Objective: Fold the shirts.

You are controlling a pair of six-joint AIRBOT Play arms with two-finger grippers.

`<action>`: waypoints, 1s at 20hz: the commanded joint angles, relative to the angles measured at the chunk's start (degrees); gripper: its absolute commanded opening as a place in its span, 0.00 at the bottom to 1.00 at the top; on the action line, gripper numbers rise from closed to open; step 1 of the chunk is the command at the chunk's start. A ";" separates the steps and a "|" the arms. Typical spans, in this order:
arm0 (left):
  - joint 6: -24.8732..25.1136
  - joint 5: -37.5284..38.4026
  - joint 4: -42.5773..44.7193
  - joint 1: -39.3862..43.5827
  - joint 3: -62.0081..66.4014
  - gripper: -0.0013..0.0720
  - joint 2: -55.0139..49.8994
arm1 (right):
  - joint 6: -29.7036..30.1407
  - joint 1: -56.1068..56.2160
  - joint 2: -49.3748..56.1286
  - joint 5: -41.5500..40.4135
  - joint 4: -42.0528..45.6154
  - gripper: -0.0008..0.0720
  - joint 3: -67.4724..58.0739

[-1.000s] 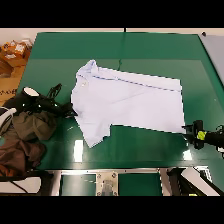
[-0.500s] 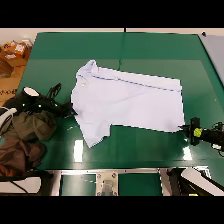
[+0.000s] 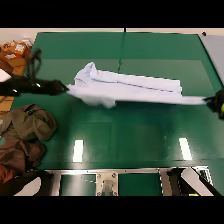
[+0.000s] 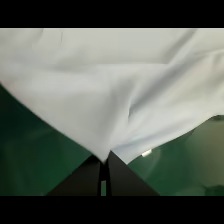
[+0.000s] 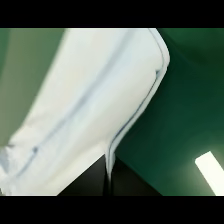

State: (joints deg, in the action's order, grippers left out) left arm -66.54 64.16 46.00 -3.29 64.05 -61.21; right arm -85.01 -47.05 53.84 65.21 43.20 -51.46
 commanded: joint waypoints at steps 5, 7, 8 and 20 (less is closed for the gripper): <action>-1.16 -1.09 0.31 -0.07 36.68 0.05 16.59 | -5.01 0.11 -13.62 -4.79 -1.46 0.03 -37.16; -2.54 -0.09 0.37 -0.07 46.62 0.05 16.81 | -5.29 0.11 -15.47 -7.50 -1.42 0.03 -43.80; -2.64 -0.17 0.39 -0.07 49.81 0.05 16.83 | -5.90 0.11 -15.91 -7.87 -1.22 0.03 -46.10; -9.46 -2.62 5.16 -0.04 29.59 0.05 3.74 | -0.76 6.01 -5.51 -9.20 -4.85 0.03 -23.96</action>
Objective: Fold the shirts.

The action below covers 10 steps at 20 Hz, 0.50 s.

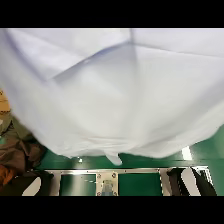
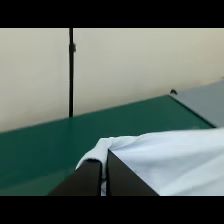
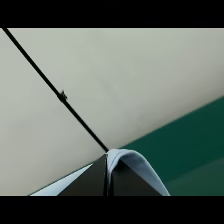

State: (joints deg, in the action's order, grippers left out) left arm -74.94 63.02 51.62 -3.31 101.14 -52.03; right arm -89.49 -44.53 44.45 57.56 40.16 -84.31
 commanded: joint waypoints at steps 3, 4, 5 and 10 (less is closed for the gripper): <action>2.32 -5.22 -6.05 -0.02 -16.28 0.05 -16.26 | 8.70 11.10 13.42 -9.01 -1.81 0.03 19.41; 3.98 -6.95 -8.50 -0.02 -18.56 0.05 -20.11 | 9.84 13.22 17.66 -12.02 -1.81 0.03 21.18; 5.60 -8.74 -11.04 -0.02 -20.28 0.05 -24.57 | 10.60 14.99 22.88 -14.36 -1.84 0.03 21.64; 8.96 -15.58 -17.79 -0.02 -20.94 0.05 -42.49 | 14.95 17.64 46.84 -17.25 -8.04 0.03 13.09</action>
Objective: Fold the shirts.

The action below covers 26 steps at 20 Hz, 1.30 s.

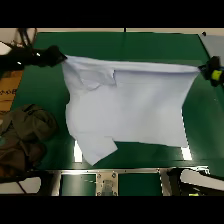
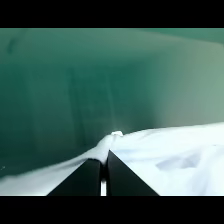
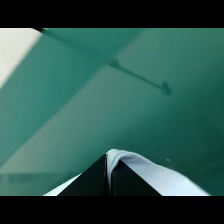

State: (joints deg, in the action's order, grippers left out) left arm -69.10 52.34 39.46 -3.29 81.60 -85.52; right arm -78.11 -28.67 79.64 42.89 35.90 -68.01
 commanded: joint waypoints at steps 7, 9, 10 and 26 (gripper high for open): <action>8.15 -15.06 -9.27 -0.07 -1.36 0.05 -12.87 | 3.63 1.66 24.17 -1.03 -4.90 0.03 -17.14; 8.09 -11.54 -6.34 -0.07 -1.36 0.05 -12.87 | 3.58 0.72 24.09 3.56 -1.22 0.03 -17.14; 7.91 -8.98 -4.63 -0.07 -1.36 0.05 -12.87 | 3.58 -0.02 24.06 7.19 0.66 0.03 -17.14; -7.61 12.07 11.58 2.38 -1.46 0.40 -12.83 | 3.15 -2.91 22.60 20.96 8.96 0.50 -9.31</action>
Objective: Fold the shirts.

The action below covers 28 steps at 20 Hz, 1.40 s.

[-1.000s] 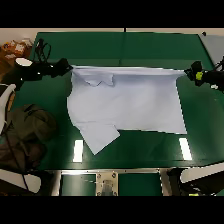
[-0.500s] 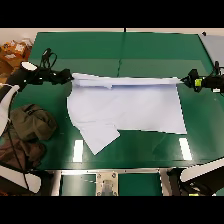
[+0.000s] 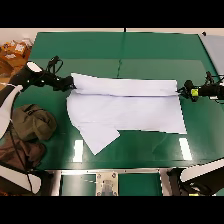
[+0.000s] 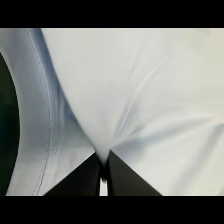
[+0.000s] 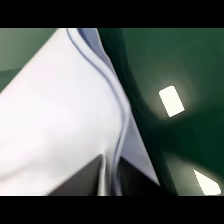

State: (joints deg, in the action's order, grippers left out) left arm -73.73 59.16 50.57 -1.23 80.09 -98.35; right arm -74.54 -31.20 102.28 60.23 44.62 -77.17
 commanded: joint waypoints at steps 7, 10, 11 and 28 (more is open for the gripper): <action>-7.89 31.80 0.76 -6.78 0.48 0.04 0.63 | -7.63 -7.69 -3.17 18.95 4.92 0.03 -3.37; -7.87 29.49 7.06 -5.64 -2.25 0.05 6.88 | -7.78 -8.48 -10.21 19.74 7.91 0.03 2.56; -7.93 26.73 9.14 -4.81 -5.09 0.05 10.62 | -7.52 -8.59 -13.51 19.12 8.98 0.03 6.27; -16.00 -16.46 -1.31 22.99 -56.06 0.64 37.05 | -12.87 -9.55 -43.32 -6.51 2.67 0.66 57.94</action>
State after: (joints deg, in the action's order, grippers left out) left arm -87.72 49.63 49.89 19.33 26.52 -61.45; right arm -87.50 -40.84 58.48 59.55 48.62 -21.69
